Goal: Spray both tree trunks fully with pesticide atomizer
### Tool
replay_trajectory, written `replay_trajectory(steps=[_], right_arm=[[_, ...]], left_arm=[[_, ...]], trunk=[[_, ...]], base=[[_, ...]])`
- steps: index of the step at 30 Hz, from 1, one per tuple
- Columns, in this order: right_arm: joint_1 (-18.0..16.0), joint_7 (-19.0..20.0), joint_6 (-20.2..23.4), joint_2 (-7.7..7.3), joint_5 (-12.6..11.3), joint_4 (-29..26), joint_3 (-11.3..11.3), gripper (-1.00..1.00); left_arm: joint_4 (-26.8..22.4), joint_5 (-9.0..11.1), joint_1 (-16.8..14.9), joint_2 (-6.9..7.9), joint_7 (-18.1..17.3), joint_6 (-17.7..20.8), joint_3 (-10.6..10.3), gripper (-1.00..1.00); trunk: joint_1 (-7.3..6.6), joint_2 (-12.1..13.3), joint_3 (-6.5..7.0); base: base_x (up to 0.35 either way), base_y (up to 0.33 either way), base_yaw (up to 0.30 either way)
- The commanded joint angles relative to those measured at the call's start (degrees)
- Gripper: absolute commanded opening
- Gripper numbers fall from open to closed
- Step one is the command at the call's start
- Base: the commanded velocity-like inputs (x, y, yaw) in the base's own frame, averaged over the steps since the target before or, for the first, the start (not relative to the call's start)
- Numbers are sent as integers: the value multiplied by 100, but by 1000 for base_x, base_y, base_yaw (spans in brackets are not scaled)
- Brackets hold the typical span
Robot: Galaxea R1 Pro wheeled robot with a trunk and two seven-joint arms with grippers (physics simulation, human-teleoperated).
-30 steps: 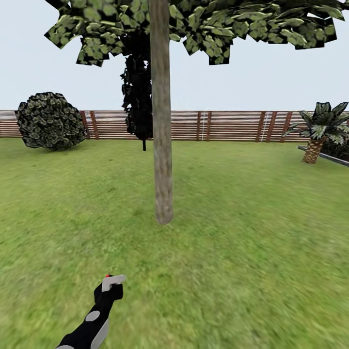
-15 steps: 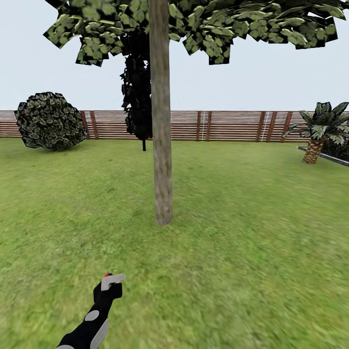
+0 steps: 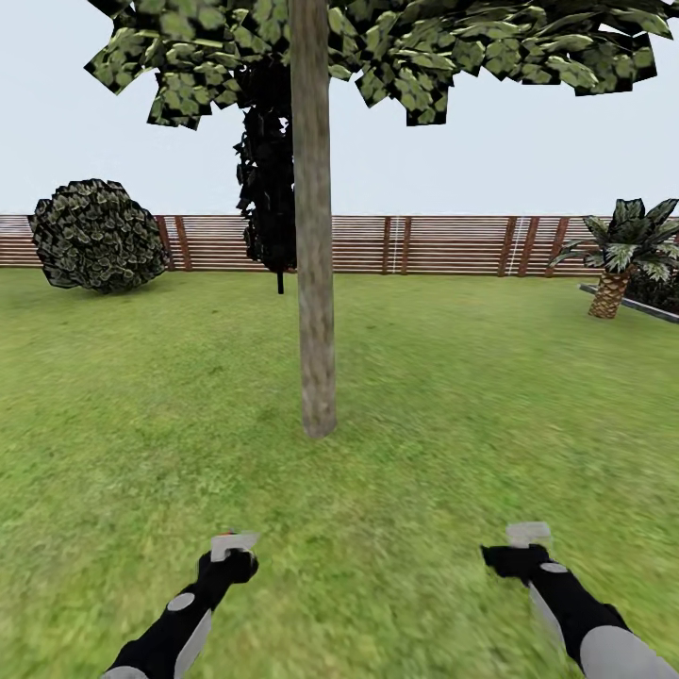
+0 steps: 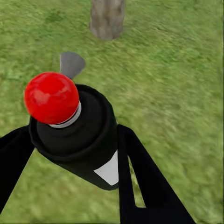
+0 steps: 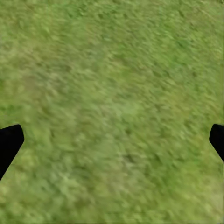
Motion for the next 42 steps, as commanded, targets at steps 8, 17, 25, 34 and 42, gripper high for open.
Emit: replay_trajectory(steps=[8, 17, 25, 34, 42], right_arm=[[-1775, 3178, 527, -416, 51, 76, -49, 100], [-2326, 5283, 1138, -330, 30, 29, -49, 100], [-2524, 6120, 1347, 642, 39, 18, -32, -100], [-2536, 6179, 1369, 1332, 41, 54, 538, -100], [-2529, 6182, 1378, 1461, 27, 319, 1277, -100]], left_arm=[[-909, 1, -4, 159, -2406, 1219, 31, -100], [-1316, -401, -3, 252, -4409, 1717, 29, -100], [-1351, -892, -3, 257, -5721, 1762, 21, -100], [-1603, -916, -5, 251, -6008, 1759, 12, -100], [-1772, -915, -4, 197, -6113, 1759, 5, -100]], trunk=[[3, -11, -12], [3, -11, -12], [3, -11, -12], [3, -11, -12], [3, -11, -12]], base=[[0, 0, 0], [0, 0, 0], [0, 0, 0], [0, 0, 0], [0, 0, 0]])
